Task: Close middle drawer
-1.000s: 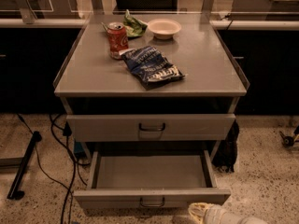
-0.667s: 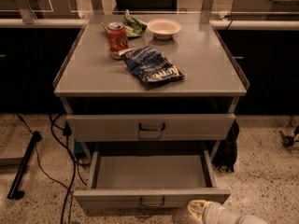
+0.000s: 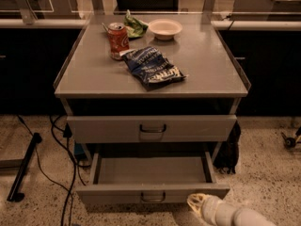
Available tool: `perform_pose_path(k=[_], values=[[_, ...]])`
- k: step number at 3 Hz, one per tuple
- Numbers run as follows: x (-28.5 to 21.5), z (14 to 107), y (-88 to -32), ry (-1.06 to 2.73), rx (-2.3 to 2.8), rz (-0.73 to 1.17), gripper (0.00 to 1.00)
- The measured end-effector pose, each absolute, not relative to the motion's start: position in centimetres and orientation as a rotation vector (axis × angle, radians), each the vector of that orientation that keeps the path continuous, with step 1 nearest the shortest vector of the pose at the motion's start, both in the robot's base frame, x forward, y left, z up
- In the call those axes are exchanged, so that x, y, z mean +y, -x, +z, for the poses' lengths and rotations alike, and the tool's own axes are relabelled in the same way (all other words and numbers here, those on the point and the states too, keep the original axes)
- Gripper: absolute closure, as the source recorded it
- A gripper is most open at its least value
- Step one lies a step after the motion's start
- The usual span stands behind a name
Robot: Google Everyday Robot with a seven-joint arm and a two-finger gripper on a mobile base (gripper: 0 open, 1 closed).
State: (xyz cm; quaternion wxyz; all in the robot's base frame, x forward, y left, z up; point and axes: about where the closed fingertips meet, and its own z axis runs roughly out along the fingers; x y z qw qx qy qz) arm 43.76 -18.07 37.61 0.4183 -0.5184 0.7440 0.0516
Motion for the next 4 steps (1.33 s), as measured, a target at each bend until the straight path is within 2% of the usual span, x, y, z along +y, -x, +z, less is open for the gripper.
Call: perform_pose_path(k=[4], values=[[-14.6, 38.9, -54.2, 1.359, 1.799, 0.099, 1.00]])
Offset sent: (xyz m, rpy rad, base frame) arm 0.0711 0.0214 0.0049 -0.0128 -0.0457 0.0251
